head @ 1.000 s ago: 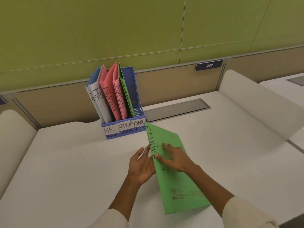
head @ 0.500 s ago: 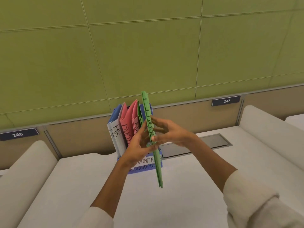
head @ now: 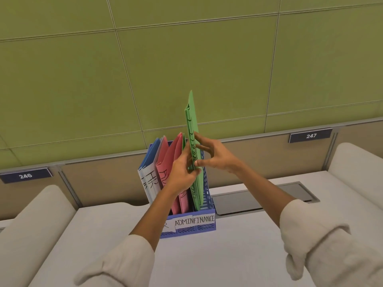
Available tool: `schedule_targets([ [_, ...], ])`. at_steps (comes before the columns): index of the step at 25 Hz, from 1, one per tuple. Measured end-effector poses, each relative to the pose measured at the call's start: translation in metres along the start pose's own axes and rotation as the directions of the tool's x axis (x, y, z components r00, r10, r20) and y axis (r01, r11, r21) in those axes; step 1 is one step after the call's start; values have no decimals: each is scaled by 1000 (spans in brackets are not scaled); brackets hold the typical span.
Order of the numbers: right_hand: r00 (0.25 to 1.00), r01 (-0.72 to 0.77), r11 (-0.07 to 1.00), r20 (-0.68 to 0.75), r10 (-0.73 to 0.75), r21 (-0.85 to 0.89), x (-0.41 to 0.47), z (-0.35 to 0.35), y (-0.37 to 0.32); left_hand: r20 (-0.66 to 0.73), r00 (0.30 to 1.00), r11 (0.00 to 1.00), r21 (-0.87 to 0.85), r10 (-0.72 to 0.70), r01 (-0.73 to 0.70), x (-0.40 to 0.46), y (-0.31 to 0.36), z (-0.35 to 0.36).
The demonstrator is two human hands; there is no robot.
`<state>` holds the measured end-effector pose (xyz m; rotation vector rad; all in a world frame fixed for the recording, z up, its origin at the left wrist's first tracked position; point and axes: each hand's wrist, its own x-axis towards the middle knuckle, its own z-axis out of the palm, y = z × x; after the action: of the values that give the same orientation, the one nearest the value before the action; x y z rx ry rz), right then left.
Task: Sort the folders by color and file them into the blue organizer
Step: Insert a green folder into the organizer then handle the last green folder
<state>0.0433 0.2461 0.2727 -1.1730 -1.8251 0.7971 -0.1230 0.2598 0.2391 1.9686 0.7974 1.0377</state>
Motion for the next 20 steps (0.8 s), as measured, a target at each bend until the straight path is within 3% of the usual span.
schedule_targets([
  [7,997,-49,999,-55,48,-22,10,12,61,-88,991,984,139,-100,112,9,-42,29],
  [15,993,-32,999,-111,30,-13,9,17,83,-143,985,992,62,-99,109,15,-56,44],
  [20,988,-86,996,-134,81,-33,4,30,97,-126,975,975,105,-181,194,11,-62,51],
])
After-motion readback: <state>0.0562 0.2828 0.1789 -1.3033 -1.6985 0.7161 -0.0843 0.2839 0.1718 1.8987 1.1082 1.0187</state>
